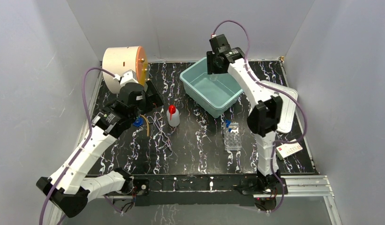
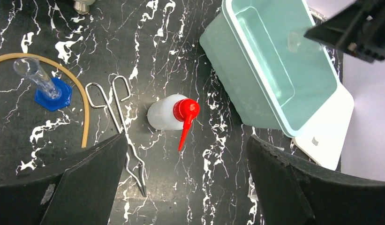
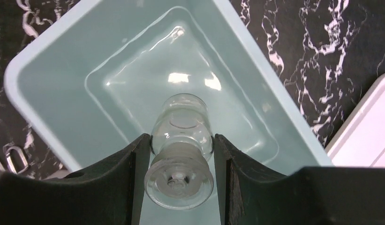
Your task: Organize the chemistry lab equipment
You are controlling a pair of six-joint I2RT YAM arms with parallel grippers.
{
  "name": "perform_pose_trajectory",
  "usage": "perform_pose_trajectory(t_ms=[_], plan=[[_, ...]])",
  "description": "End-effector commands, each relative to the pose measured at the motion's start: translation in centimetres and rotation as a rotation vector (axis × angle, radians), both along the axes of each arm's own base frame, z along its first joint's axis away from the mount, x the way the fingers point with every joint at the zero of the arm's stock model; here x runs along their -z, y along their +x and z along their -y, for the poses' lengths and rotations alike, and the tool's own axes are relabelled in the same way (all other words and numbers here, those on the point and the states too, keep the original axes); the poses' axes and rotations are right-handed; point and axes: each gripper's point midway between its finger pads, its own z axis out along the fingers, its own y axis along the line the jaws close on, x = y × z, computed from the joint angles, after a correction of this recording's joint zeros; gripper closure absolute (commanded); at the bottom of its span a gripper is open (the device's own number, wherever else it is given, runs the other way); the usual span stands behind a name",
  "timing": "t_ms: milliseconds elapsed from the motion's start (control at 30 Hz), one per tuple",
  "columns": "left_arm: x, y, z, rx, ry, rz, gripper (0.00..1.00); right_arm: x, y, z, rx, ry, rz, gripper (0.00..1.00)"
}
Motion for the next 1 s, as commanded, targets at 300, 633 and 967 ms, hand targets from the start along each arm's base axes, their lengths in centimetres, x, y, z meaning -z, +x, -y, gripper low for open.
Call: perform_pose_trajectory(t_ms=[300, 633, 967], plan=[[-0.4, 3.0, 1.7, 0.048, 0.045, 0.015, 0.02, 7.6, 9.1, -3.9, -0.069, -0.029, 0.051, 0.59], [-0.9, 3.6, 0.6, 0.027, 0.103, 0.013, 0.02, 10.9, 10.1, -4.0, -0.069, -0.061, 0.039, 0.60], [-0.8, 3.7, 0.5, 0.022, 0.097, 0.010, 0.02, 11.8, 11.4, -4.8, -0.107, -0.057, 0.073, 0.42]])
